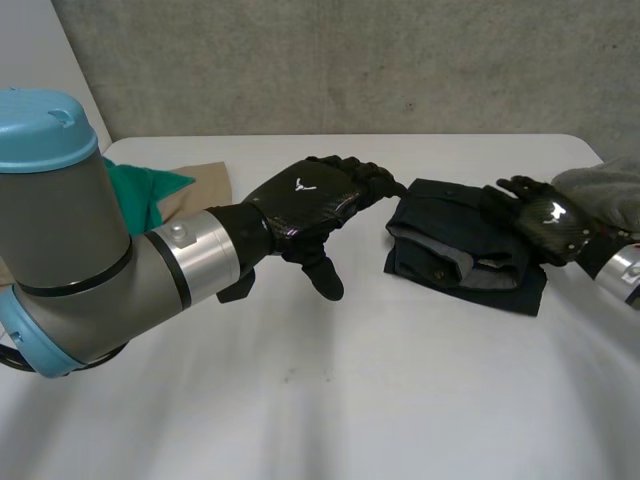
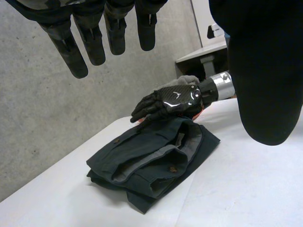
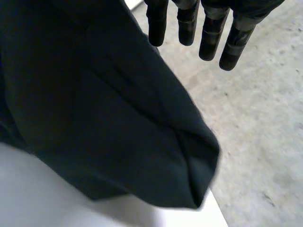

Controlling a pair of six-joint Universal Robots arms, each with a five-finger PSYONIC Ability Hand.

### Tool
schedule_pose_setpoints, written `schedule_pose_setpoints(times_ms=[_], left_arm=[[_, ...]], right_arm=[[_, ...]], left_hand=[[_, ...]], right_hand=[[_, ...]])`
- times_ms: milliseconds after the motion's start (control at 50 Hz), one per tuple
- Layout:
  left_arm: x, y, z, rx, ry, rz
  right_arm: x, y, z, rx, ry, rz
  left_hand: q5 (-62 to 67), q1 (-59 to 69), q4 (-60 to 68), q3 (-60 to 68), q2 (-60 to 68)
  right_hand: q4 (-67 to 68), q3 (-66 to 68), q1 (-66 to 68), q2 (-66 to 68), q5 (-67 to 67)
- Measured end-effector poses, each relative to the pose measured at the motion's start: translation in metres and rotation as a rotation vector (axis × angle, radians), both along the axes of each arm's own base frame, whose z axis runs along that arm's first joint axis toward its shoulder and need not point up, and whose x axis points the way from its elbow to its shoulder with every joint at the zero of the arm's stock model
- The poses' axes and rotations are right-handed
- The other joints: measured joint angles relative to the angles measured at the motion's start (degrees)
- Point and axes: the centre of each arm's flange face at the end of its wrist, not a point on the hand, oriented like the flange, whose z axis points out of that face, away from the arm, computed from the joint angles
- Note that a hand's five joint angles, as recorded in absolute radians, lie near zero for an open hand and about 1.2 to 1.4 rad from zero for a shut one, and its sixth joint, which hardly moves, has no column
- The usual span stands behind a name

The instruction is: Fold the laundry.

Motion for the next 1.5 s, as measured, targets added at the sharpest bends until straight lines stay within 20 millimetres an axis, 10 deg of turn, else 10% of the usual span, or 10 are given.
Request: schedule_pose_setpoints(times_ms=[620,860,1040,1260,1500], left_arm=[[0.001,0.000,-0.002,0.008,-0.003,0.001],[0.002,0.002,-0.006,0.023,-0.012,0.000],[0.004,0.003,-0.008,0.028,-0.015,0.003],[0.004,0.003,-0.009,0.030,-0.017,0.005],[0.005,0.002,-0.004,0.019,-0.010,0.007]], right_arm=[[0.061,0.042,0.024,0.247,0.010,-0.070],[0.059,0.031,0.025,0.220,0.014,-0.115],[0.059,0.027,0.026,0.222,0.005,-0.118],[0.063,0.017,0.020,0.222,-0.003,-0.145],[0.061,-0.023,0.092,0.041,-0.183,-0.206]], left_hand=[[0.00,0.00,0.00,0.00,0.00],[0.00,0.00,0.00,0.00,0.00],[0.00,0.00,0.00,0.00,0.00],[0.00,0.00,0.00,0.00,0.00],[0.00,0.00,0.00,0.00,0.00]], right_hand=[[0.01,0.18,0.04,0.14,-0.05],[35.11,36.53,26.41,35.93,29.55],[14.68,15.93,13.85,15.63,14.00],[53.95,55.38,38.87,54.91,46.82],[54.16,55.51,42.76,54.91,46.83]])
